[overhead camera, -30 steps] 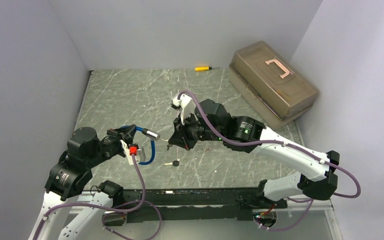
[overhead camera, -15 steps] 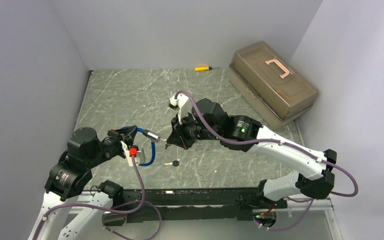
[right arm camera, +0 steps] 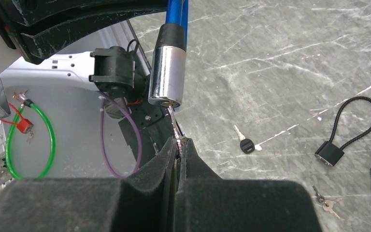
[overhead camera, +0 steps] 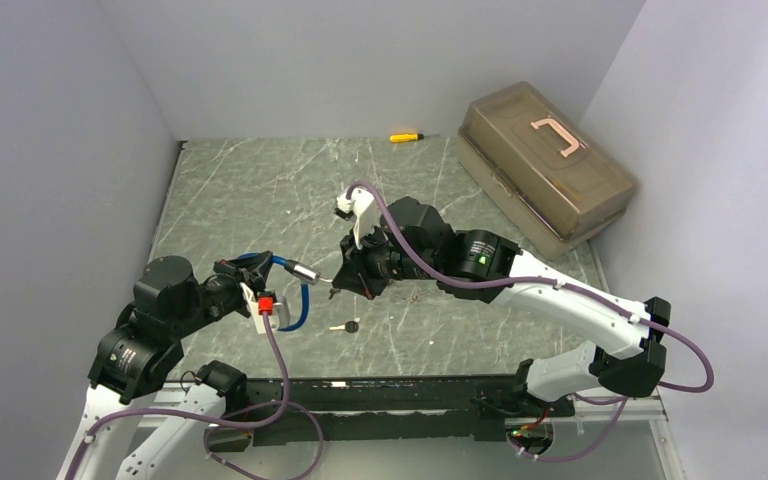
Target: Unlock with the key
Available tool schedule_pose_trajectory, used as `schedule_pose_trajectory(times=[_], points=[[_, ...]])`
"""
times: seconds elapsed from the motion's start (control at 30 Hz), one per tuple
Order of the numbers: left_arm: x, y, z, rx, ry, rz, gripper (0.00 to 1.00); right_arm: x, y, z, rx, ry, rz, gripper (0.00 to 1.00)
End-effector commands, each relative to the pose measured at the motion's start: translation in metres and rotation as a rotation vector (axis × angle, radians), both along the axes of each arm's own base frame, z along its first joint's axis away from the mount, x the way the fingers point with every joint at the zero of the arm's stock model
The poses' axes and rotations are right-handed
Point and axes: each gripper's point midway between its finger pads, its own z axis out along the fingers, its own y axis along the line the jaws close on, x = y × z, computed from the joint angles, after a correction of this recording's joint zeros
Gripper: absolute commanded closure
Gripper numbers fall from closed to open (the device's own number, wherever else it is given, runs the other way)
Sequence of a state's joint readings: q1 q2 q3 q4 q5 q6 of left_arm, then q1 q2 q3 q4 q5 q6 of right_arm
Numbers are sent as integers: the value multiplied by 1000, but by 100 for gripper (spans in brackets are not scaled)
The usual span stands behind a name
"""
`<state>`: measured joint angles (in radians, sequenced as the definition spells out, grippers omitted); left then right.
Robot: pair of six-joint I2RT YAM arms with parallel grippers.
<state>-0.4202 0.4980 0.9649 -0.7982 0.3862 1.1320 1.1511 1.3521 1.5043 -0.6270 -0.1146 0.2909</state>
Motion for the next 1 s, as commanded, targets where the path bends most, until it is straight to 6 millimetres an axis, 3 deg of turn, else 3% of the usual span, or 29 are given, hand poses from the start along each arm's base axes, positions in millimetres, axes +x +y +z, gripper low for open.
schedule_pose_trajectory(times=[0.0, 0.57, 0.97], points=[[-4, -7, 26, -44, -79, -42, 100, 4, 5, 18, 61, -29, 4, 100], [-4, -7, 26, -41, -79, -42, 100, 7, -4, 11, 46, -21, -18, 100], [-4, -6, 23, -34, -72, -40, 100, 5, -3, 18, 68, -18, -8, 100]])
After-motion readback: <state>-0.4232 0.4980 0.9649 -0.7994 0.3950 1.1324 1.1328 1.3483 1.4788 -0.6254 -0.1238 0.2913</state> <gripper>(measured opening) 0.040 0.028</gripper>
